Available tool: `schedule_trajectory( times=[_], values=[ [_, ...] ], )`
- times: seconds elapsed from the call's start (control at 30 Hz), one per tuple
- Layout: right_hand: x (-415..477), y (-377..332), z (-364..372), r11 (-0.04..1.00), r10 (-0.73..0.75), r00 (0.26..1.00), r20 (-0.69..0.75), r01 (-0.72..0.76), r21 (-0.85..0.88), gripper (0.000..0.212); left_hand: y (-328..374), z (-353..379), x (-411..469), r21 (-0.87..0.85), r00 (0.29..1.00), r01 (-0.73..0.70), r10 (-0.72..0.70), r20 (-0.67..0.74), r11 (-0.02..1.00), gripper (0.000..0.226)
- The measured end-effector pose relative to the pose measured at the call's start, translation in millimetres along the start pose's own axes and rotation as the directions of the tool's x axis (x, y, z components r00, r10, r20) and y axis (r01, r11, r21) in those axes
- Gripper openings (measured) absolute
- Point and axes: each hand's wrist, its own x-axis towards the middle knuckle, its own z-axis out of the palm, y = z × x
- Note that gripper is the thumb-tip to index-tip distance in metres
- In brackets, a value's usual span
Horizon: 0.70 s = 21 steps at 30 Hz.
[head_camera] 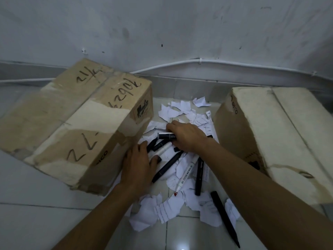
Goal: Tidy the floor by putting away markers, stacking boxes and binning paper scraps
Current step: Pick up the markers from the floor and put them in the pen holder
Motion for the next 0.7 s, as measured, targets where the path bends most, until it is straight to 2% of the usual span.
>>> schedule_trajectory(
  times=[0.13,0.2,0.3,0.4,0.5,0.6,0.7],
  values=[
    [1,1,-2,0.995,-0.022,1.0,0.007,0.023,-0.1,0.04,1,0,5,-0.003,0.999,0.031,-0.031,0.022,1.0,0.046],
    [-1,5,-5,0.994,-0.002,0.999,-0.037,-0.003,-0.113,0.038,1,-1,9,-0.002,0.999,0.031,-0.03,0.039,1.0,0.04],
    [-7,10,-11,0.997,0.059,0.988,-0.142,-0.067,-0.047,0.033,-1,-2,14,0.015,0.996,-0.013,0.012,0.087,1.0,0.033],
    [-12,11,-19,0.99,0.135,0.96,-0.246,-0.122,0.067,0.029,-2,0,17,0.08,0.987,-0.074,0.061,0.145,0.994,0.035],
    [-14,8,-24,0.967,0.231,0.937,-0.263,-0.191,0.168,0.031,-1,2,23,0.177,0.979,-0.111,0.077,0.189,0.978,0.037],
    [-17,5,-23,0.871,0.375,0.905,-0.2,-0.27,0.409,0.027,0,4,29,0.131,0.991,-0.056,0.039,0.129,0.99,0.03],
    [-21,1,-22,0.658,0.498,0.862,-0.097,-0.303,0.689,0.02,2,4,31,0.004,1.0,0.017,-0.017,0.015,1.0,0.018]
  ],
)
